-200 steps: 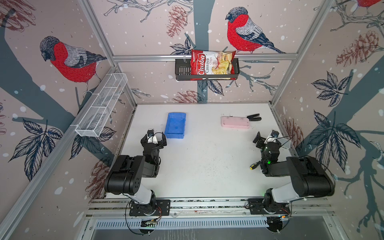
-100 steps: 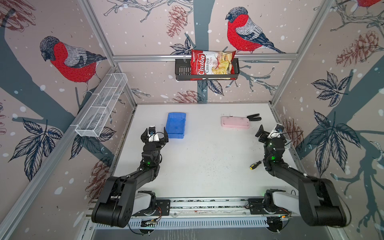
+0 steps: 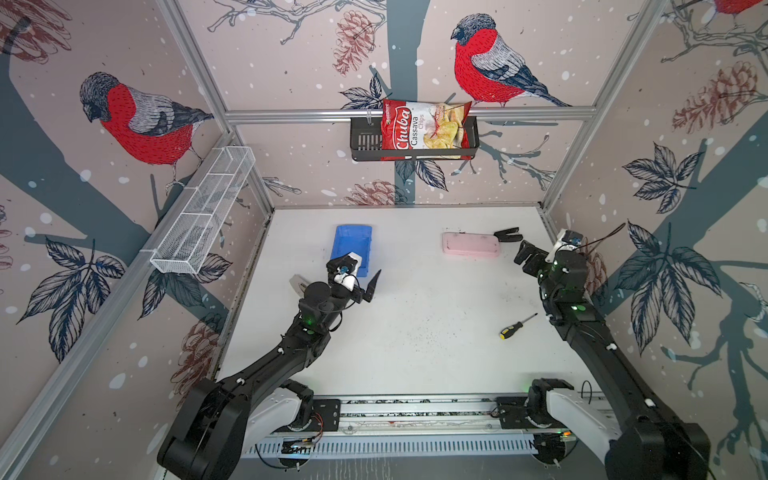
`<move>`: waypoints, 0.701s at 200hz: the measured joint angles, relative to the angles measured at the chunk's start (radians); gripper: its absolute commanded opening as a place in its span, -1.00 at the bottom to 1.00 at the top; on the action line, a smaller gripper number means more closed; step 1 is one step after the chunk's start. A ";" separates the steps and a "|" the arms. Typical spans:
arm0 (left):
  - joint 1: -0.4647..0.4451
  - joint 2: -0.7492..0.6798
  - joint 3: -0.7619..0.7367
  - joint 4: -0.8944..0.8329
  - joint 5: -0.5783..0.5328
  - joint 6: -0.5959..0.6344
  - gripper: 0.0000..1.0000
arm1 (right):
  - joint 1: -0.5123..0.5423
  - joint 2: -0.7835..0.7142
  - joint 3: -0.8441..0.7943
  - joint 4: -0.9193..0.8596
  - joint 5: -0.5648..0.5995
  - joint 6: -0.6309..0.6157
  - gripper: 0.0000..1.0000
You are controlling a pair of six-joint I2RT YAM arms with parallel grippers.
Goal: Put the screwdriver in the bin
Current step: 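Lower the right gripper over the screwdriver handle while the left arm reaches inward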
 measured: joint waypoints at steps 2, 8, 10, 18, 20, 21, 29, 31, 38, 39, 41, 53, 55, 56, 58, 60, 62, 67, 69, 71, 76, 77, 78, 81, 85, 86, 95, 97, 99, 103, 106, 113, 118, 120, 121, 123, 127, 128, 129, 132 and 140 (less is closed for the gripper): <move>-0.007 0.003 0.000 0.000 0.003 0.001 0.98 | 0.000 0.001 0.002 -0.014 -0.005 0.007 0.99; -0.036 0.014 0.000 0.001 0.016 0.008 0.98 | -0.001 0.005 0.010 -0.063 -0.013 0.027 0.99; -0.046 0.019 -0.001 0.003 0.019 0.010 0.98 | -0.002 0.007 0.012 -0.079 -0.015 0.033 0.99; -0.083 0.041 -0.003 0.011 0.036 0.026 0.98 | -0.004 0.017 0.025 -0.138 -0.024 0.060 0.99; -0.091 0.046 -0.004 0.011 0.041 0.029 0.98 | -0.005 0.019 0.029 -0.152 -0.025 0.066 0.99; -0.095 0.048 -0.004 0.011 0.044 0.030 0.98 | -0.006 0.021 0.030 -0.157 -0.026 0.069 0.99; -0.127 0.071 -0.005 0.011 0.064 0.035 0.98 | -0.008 0.029 0.039 -0.208 -0.029 0.100 1.00; -0.135 0.076 -0.005 0.011 0.069 0.037 0.98 | -0.010 0.031 0.041 -0.221 -0.029 0.112 1.00; -0.154 0.093 -0.004 0.013 0.083 0.049 0.98 | -0.015 0.037 0.044 -0.264 -0.028 0.144 0.99; -0.156 0.095 -0.004 0.014 0.083 0.051 0.98 | -0.016 0.038 0.045 -0.268 -0.027 0.147 0.99; -0.162 0.100 -0.003 0.015 0.083 0.053 0.98 | -0.018 0.040 0.045 -0.282 -0.026 0.160 0.99; -0.194 0.129 0.008 0.021 0.097 0.056 0.98 | -0.033 0.056 0.047 -0.350 -0.016 0.224 0.99; -0.199 0.135 0.010 0.022 0.101 0.057 0.98 | -0.036 0.060 0.047 -0.362 -0.014 0.237 0.99; -0.201 0.137 0.011 0.022 0.103 0.057 0.98 | -0.038 0.063 0.047 -0.370 -0.013 0.245 0.99; -0.206 0.141 0.014 0.022 0.106 0.059 0.98 | -0.040 0.066 0.047 -0.378 -0.012 0.250 0.99; -0.211 0.145 0.018 0.022 0.108 0.060 0.98 | -0.043 0.071 0.047 -0.389 -0.011 0.262 0.99; -0.215 0.148 0.019 0.022 0.109 0.061 0.98 | -0.047 0.076 0.047 -0.399 -0.010 0.271 1.00; -0.227 0.158 0.027 0.022 0.117 0.068 0.98 | -0.055 0.089 0.047 -0.425 -0.011 0.295 1.00; -0.232 0.163 0.031 0.023 0.122 0.071 0.98 | -0.058 0.094 0.047 -0.435 -0.011 0.299 0.99; -0.236 0.167 0.035 0.023 0.128 0.076 0.98 | -0.060 0.098 0.047 -0.441 -0.011 0.304 0.99; -0.245 0.176 0.042 0.024 0.133 0.083 0.98 | -0.068 0.111 0.047 -0.463 -0.012 0.323 1.00; -0.247 0.179 0.043 0.025 0.135 0.085 0.98 | -0.068 0.113 0.047 -0.465 -0.012 0.325 0.99; -0.249 0.180 0.044 0.026 0.137 0.085 0.98 | -0.070 0.116 0.047 -0.470 -0.012 0.327 0.99; -0.253 0.185 0.048 0.026 0.140 0.085 0.98 | -0.073 0.123 0.047 -0.479 -0.013 0.337 1.00; -0.259 0.192 0.052 0.027 0.148 0.085 0.98 | -0.077 0.133 0.047 -0.492 -0.013 0.348 0.97; -0.260 0.193 0.053 0.027 0.150 0.085 0.98 | -0.078 0.135 0.047 -0.494 -0.013 0.349 0.97; -0.270 0.208 0.060 0.028 0.161 0.090 0.98 | -0.086 0.156 0.044 -0.512 -0.024 0.371 0.90; -0.272 0.211 0.062 0.028 0.163 0.093 0.98 | -0.087 0.161 0.042 -0.515 -0.027 0.374 0.89; -0.273 0.213 0.063 0.028 0.165 0.095 0.98 | -0.089 0.166 0.041 -0.518 -0.030 0.378 0.89; -0.277 0.219 0.066 0.028 0.170 0.098 0.98 | -0.092 0.178 0.037 -0.524 -0.034 0.392 0.89; -0.279 0.222 0.068 0.028 0.175 0.101 0.98 | -0.094 0.185 0.034 -0.528 -0.038 0.400 0.89; -0.286 0.230 0.072 0.028 0.182 0.105 0.98 | -0.100 0.201 0.026 -0.533 -0.050 0.411 0.89; -0.291 0.234 0.076 0.027 0.184 0.105 0.98 | -0.107 0.213 0.020 -0.539 -0.061 0.423 0.87; -0.293 0.236 0.077 0.027 0.185 0.105 0.98 | -0.109 0.217 0.018 -0.541 -0.064 0.427 0.87; -0.295 0.237 0.078 0.027 0.186 0.106 0.98 | -0.111 0.220 0.016 -0.543 -0.064 0.428 0.86; -0.298 0.239 0.080 0.026 0.188 0.108 0.98 | -0.113 0.224 0.013 -0.544 -0.066 0.431 0.85; -0.302 0.241 0.083 0.023 0.191 0.112 0.98 | -0.116 0.230 0.008 -0.546 -0.069 0.438 0.82; -0.303 0.242 0.084 0.023 0.191 0.112 0.98 | -0.117 0.232 0.006 -0.546 -0.071 0.442 0.82; -0.304 0.243 0.085 0.022 0.192 0.113 0.98 | -0.118 0.233 0.005 -0.546 -0.072 0.444 0.81; -0.307 0.245 0.088 0.021 0.192 0.116 0.98 | -0.120 0.237 0.000 -0.546 -0.079 0.449 0.78; -0.315 0.251 0.097 0.013 0.200 0.131 0.98 | -0.125 0.245 -0.013 -0.548 -0.088 0.455 0.70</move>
